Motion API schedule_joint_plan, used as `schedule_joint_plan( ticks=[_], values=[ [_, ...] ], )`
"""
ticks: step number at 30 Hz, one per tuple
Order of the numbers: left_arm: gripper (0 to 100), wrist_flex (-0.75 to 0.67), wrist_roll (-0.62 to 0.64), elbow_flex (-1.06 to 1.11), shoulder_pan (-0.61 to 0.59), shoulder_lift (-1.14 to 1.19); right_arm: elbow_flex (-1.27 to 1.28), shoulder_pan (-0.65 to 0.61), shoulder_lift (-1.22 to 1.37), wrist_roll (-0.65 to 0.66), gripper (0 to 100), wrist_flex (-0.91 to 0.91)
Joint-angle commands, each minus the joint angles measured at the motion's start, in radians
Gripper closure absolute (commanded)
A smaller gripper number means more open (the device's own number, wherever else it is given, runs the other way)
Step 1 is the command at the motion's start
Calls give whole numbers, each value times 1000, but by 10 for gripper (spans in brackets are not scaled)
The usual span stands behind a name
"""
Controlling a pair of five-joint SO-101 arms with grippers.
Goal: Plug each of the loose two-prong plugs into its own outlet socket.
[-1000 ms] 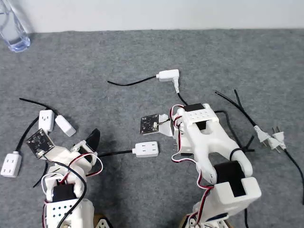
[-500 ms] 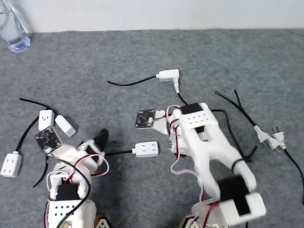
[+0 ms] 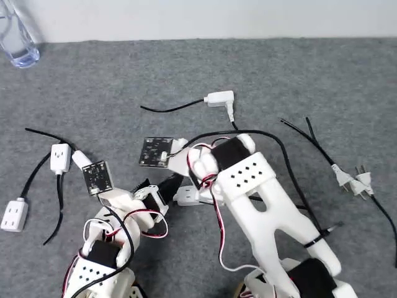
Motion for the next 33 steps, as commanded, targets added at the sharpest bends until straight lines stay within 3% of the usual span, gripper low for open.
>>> schedule_joint_plan(
  ticks=[1,15,33],
  values=[
    [682,-32,9,-12,9,-9,-80,-31,-8,-15,990,28],
    [682,-34,11,-12,9,-9,-150,-10,222,-31,990,-101],
    [682,-29,9,-12,11,-9,-321,-16,243,-41,989,16]
  ],
)
